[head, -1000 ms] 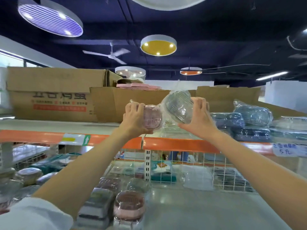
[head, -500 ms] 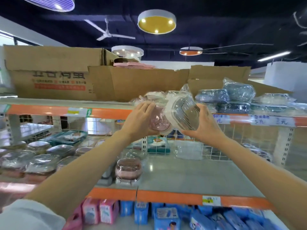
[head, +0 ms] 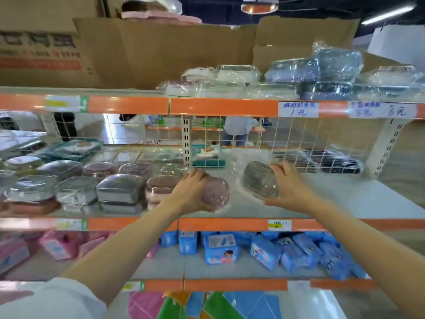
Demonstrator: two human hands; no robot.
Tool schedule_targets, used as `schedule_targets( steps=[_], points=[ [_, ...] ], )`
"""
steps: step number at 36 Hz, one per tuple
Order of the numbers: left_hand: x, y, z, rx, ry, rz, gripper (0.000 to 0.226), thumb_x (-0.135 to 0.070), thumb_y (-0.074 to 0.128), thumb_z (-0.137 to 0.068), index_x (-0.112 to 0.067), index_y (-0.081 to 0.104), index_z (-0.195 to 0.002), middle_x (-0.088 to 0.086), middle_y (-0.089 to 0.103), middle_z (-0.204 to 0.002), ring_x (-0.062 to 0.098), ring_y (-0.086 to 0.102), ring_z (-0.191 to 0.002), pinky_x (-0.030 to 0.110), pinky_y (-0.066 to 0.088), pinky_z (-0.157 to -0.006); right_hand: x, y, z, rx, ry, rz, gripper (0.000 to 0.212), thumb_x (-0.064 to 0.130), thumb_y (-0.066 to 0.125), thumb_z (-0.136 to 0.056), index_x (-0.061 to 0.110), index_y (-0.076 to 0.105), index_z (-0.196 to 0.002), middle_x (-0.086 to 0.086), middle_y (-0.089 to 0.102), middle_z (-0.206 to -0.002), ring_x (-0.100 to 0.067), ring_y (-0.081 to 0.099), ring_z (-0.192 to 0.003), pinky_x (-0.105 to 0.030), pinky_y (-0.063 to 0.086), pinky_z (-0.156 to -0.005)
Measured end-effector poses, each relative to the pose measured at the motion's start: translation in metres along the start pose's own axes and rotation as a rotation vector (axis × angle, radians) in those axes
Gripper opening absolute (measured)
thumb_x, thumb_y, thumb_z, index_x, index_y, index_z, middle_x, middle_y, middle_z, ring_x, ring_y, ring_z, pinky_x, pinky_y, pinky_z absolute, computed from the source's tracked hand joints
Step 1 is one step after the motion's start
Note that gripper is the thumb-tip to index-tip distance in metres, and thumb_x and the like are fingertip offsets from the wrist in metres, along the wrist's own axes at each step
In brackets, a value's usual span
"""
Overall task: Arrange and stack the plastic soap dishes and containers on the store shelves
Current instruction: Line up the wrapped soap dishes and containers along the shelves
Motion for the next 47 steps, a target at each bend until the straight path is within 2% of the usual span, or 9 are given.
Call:
schedule_targets(
  steps=[3, 9, 15, 18, 21, 32, 38, 41, 47],
  points=[
    [0.007, 0.023, -0.016, 0.082, -0.024, 0.031, 0.091, -0.059, 0.075, -0.066, -0.007, 0.042, -0.134, 0.005, 0.036, -0.135, 0.024, 0.035, -0.127, 0.038, 0.033, -0.107, -0.014, 0.019, -0.01, 0.049, 0.07, 0.009, 0.105, 0.051, 0.077, -0.068, 0.01, 0.021, -0.147, -0.012, 0.02, -0.149, -0.031, 0.02, -0.138, -0.042, 0.027, -0.113],
    [0.021, 0.067, -0.052, 0.199, -0.05, 0.131, 0.088, -0.062, 0.074, -0.066, -0.009, 0.045, -0.13, 0.003, 0.038, -0.127, 0.021, 0.04, -0.12, 0.037, 0.041, -0.101, -0.033, 0.052, -0.043, 0.15, 0.124, 0.047, 0.101, 0.054, 0.075, -0.067, 0.013, 0.022, -0.143, -0.011, 0.018, -0.145, -0.029, 0.023, -0.133, -0.039, 0.033, -0.108],
    [0.034, 0.109, -0.075, 0.309, -0.047, 0.191, 0.086, -0.059, 0.073, -0.069, -0.007, 0.045, -0.132, 0.006, 0.042, -0.126, 0.023, 0.042, -0.118, 0.033, 0.038, -0.101, -0.038, 0.086, -0.088, 0.274, 0.156, 0.029, 0.088, 0.054, 0.075, -0.068, 0.008, 0.037, -0.133, -0.009, 0.031, -0.134, -0.027, 0.031, -0.125, -0.04, 0.04, -0.1],
    [0.043, 0.12, -0.084, 0.374, -0.05, 0.184, 0.075, -0.057, 0.071, -0.074, -0.005, 0.051, -0.124, 0.008, 0.049, -0.122, 0.023, 0.047, -0.115, 0.029, 0.036, -0.097, -0.037, 0.103, -0.108, 0.299, 0.16, 0.043, 0.086, 0.055, 0.074, -0.069, 0.006, 0.038, -0.131, -0.009, 0.033, -0.131, -0.027, 0.033, -0.124, -0.041, 0.042, -0.097],
    [0.05, 0.125, -0.093, 0.405, -0.059, 0.175, 0.077, -0.057, 0.074, -0.07, -0.006, 0.053, -0.124, 0.007, 0.053, -0.122, 0.021, 0.051, -0.112, 0.028, 0.041, -0.094, -0.035, 0.121, -0.128, 0.32, 0.165, 0.011, 0.084, 0.053, 0.074, -0.07, 0.007, 0.039, -0.13, -0.009, 0.034, -0.129, -0.027, 0.034, -0.122, -0.041, 0.042, -0.096],
    [0.069, 0.134, -0.104, 0.35, -0.045, 0.166, 0.08, -0.056, 0.08, -0.062, -0.012, 0.053, -0.123, 0.002, 0.055, -0.119, 0.02, 0.052, -0.11, 0.031, 0.044, -0.091, -0.009, 0.164, -0.194, 0.344, 0.158, -0.096, 0.089, 0.051, 0.076, -0.07, 0.013, 0.035, -0.139, -0.006, 0.035, -0.136, -0.027, 0.032, -0.125, -0.045, 0.041, -0.098],
    [0.069, 0.135, -0.106, 0.348, -0.037, 0.159, 0.085, -0.052, 0.081, -0.062, -0.012, 0.048, -0.129, 0.003, 0.054, -0.124, 0.022, 0.051, -0.114, 0.032, 0.042, -0.094, 0.02, 0.18, -0.221, 0.356, 0.099, -0.293, 0.096, 0.042, 0.083, -0.066, 0.018, 0.033, -0.145, -0.007, 0.035, -0.141, -0.027, 0.031, -0.13, -0.038, 0.032, -0.107],
    [0.068, 0.134, -0.105, 0.348, -0.021, 0.166, 0.091, -0.051, 0.08, -0.064, -0.012, 0.042, -0.136, 0.003, 0.05, -0.131, 0.022, 0.049, -0.118, 0.033, 0.041, -0.098, 0.03, 0.19, -0.223, 0.414, 0.066, -0.281, 0.093, 0.037, 0.081, -0.072, 0.014, 0.031, -0.147, -0.008, 0.035, -0.144, -0.026, 0.033, -0.131, -0.033, 0.03, -0.107],
    [0.068, 0.137, -0.107, 0.393, -0.014, 0.138, 0.092, -0.053, 0.08, -0.062, -0.011, 0.044, -0.136, 0.003, 0.05, -0.132, 0.024, 0.049, -0.12, 0.036, 0.043, -0.099, 0.03, 0.182, -0.228, 0.469, 0.038, -0.214, 0.091, 0.03, 0.079, -0.075, 0.013, 0.028, -0.148, -0.009, 0.035, -0.149, -0.026, 0.036, -0.135, -0.031, 0.031, -0.108]
  ],
)
Point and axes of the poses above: each hand's wrist, its own z-axis away from the middle knuckle, its own y-axis out of the palm, x = y × z, the point moved 4 cm from there along -z, towards the middle knuckle
